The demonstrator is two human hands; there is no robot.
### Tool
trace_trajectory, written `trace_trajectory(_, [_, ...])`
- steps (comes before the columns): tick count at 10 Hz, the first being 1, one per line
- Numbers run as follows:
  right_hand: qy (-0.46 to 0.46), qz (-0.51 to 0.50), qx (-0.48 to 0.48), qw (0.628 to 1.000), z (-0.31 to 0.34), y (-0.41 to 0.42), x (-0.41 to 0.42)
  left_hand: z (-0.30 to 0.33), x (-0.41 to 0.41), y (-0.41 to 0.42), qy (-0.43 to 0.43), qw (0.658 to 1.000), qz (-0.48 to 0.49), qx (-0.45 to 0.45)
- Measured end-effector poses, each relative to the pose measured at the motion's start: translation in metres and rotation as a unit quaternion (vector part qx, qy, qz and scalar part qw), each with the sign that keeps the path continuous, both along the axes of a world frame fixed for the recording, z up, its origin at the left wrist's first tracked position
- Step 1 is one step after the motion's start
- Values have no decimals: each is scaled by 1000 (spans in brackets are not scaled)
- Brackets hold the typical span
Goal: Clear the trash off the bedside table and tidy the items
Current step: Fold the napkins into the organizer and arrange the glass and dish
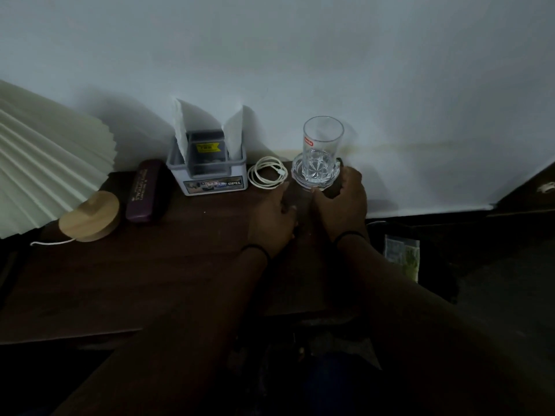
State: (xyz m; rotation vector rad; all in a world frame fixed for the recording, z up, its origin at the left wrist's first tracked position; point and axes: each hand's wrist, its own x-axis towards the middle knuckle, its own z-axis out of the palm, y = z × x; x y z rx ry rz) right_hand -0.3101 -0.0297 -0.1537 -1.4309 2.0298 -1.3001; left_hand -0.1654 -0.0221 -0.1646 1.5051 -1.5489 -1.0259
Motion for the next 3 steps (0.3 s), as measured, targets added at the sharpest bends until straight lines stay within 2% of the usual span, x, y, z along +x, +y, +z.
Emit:
trace_trajectory(1, [3, -22, 10, 1000, 4, 15, 7, 6, 14, 11, 15, 1000, 25, 10])
trace_trajectory(2, [32, -24, 49, 998, 11, 31, 19, 21, 42, 28, -95, 994, 42, -26])
trace_trajectory(3, [121, 41, 136, 983, 25, 44, 39, 44, 81, 50, -220, 970, 77, -74])
